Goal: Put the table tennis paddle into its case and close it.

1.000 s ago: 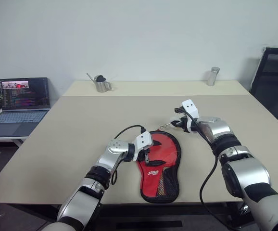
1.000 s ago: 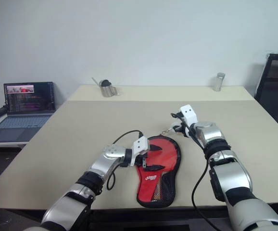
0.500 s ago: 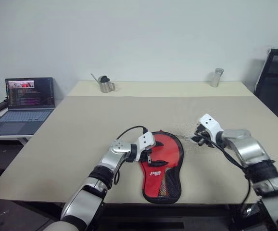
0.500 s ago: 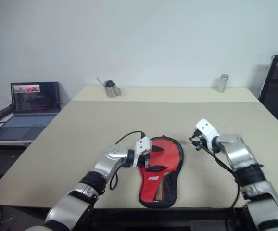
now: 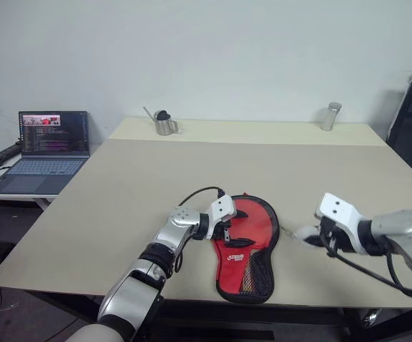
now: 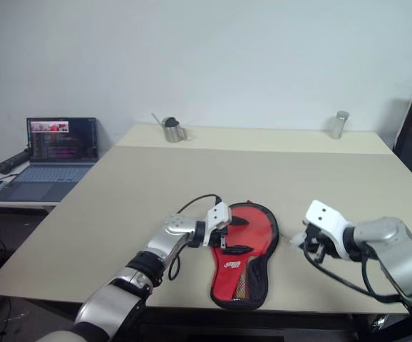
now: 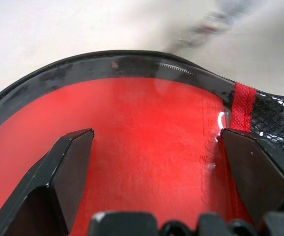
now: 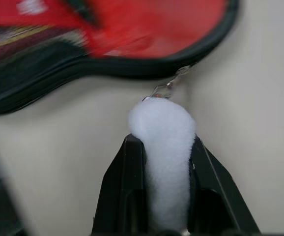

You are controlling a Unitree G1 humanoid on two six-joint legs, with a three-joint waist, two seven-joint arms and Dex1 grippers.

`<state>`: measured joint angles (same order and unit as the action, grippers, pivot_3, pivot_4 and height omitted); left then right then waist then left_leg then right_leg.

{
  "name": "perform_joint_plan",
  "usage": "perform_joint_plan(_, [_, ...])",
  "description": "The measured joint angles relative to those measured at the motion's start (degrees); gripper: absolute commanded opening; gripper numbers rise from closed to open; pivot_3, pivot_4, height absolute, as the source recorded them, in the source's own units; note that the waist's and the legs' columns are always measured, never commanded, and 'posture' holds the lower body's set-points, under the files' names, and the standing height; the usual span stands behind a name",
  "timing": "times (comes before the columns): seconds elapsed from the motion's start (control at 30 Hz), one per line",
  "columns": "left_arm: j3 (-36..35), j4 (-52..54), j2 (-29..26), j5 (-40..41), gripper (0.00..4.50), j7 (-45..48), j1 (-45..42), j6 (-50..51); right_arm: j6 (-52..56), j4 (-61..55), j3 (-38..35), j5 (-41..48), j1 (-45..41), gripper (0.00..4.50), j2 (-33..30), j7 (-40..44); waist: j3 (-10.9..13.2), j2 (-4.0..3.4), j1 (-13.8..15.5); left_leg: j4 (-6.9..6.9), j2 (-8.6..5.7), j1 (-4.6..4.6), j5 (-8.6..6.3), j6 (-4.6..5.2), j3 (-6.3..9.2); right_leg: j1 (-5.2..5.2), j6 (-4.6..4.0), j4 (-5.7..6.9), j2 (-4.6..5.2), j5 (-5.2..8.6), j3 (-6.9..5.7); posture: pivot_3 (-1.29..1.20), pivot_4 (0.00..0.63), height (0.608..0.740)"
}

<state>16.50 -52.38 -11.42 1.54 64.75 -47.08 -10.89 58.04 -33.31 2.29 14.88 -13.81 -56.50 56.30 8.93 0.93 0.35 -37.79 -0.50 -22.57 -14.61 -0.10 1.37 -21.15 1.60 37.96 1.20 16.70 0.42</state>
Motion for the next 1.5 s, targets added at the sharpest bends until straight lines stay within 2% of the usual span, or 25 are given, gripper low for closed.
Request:
perform_joint_plan(0.4, [0.1, -0.2, 1.5, -0.2, 4.5, 0.1, 0.0, -0.7, 1.8, -15.9, -9.4, 9.1, 17.6, 0.51, -5.9, 0.0, 0.0, 0.07, 1.2, 0.0, -0.05, -0.28, -0.11, 0.12, 0.15, -0.02, 0.04, -0.37, 0.04, -0.01, -0.21, 0.0, 0.15, 0.74])
perform_joint_plan(0.57, [0.1, -0.2, 1.3, -0.4, 4.5, -0.2, 0.0, -0.7, 1.3, -20.0, -10.0, 12.2, 24.2, 0.49, -6.7, 0.9, -0.1, 0.18, 1.0, -0.03, -0.02, -0.25, -0.13, 0.13, 0.13, 0.02, 0.09, -0.44, 0.04, -0.04, -0.21, 0.0, 0.15, 0.74])
perform_joint_plan(0.83, [0.1, -0.4, 1.5, -0.9, 4.5, -0.5, 0.2, -0.7, -0.1, -24.4, -9.7, 14.9, 29.0, 0.49, -7.1, -1.0, -0.2, 0.27, 0.9, -0.03, 0.03, -0.2, -0.13, 0.13, 0.12, 0.08, 0.15, -0.58, 0.03, -0.06, -0.26, 0.0, 0.15, 0.74])
perform_joint_plan(1.23, [0.1, -0.5, 1.6, -1.0, 4.5, -0.6, 0.2, -0.8, -7.8, -24.4, -4.5, 23.1, 30.1, 0.49, -13.5, -10.7, -0.2, 0.3, 0.9, 0.01, 0.04, -0.24, -0.14, 0.15, 0.16, 0.18, 0.23, -0.86, 0.04, -0.12, -0.32, 0.0, 0.15, 0.74])
perform_joint_plan(1.5, [0.1, -0.5, 1.7, -1.1, 4.5, -0.8, 0.2, -0.9, -10.9, -24.4, -5.6, 27.6, 32.6, 3.14, -16.9, -12.0, -0.2, 0.33, 0.9, 0.01, 0.06, -0.23, -0.14, 0.15, 0.18, 0.23, 0.24, -0.87, 0.04, -0.12, -0.34, 0.0, 0.15, 0.74])
